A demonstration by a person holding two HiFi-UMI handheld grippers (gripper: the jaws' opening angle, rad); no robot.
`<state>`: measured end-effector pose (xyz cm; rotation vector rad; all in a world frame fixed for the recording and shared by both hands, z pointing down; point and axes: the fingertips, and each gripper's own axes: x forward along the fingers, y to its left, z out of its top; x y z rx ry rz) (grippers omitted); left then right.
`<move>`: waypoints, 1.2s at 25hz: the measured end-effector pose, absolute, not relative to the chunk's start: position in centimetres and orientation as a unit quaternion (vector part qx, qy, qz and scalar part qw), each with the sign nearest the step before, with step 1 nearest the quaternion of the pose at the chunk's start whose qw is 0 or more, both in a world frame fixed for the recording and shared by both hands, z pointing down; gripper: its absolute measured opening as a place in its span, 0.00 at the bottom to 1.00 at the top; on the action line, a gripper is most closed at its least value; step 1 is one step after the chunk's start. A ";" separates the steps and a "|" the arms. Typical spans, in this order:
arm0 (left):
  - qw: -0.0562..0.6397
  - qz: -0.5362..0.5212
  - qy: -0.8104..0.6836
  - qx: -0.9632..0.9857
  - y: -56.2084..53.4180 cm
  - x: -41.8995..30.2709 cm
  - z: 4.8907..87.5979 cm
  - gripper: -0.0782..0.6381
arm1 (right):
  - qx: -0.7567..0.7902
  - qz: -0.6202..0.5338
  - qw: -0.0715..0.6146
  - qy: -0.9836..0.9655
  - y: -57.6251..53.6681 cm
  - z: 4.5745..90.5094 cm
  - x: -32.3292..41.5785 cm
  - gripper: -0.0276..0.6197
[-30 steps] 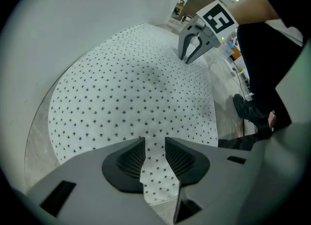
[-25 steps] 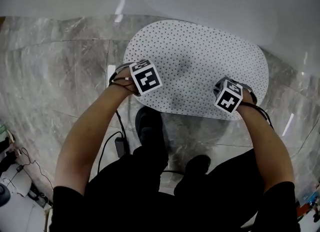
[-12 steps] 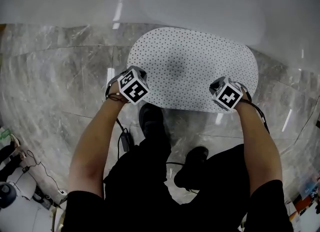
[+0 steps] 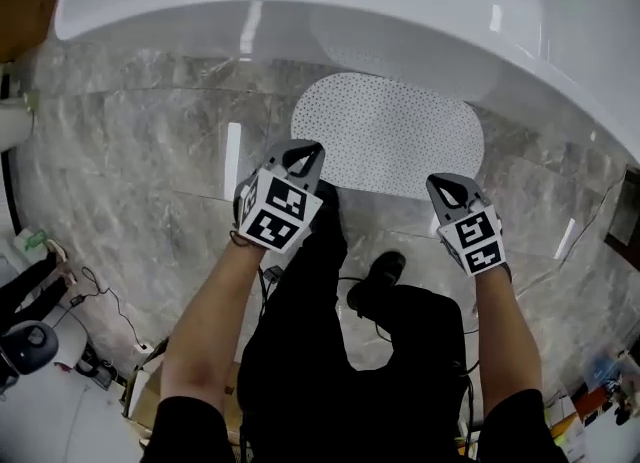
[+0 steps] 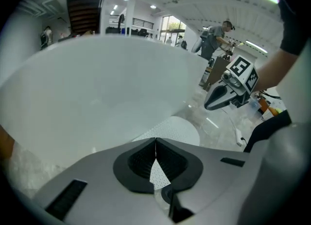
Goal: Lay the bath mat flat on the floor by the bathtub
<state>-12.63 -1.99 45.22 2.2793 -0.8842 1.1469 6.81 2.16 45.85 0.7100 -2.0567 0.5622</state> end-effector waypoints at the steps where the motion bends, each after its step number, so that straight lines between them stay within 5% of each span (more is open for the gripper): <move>1: 0.213 0.414 -0.314 0.827 -1.4 -12.5 41.8 0.13 | 0.301 0.220 0.425 -0.825 1.9 42.5 6.5 0.07; 14: 0.233 0.358 -0.348 0.834 -2.5 -13.6 13.2 0.13 | 0.303 0.226 0.343 -0.860 1.8 15.5 -3.5 0.07; 30: 0.173 0.271 -0.411 0.853 -3.6 -13.8 -5.7 0.13 | 0.392 0.139 0.274 -0.867 3.5 -5.5 0.6 0.07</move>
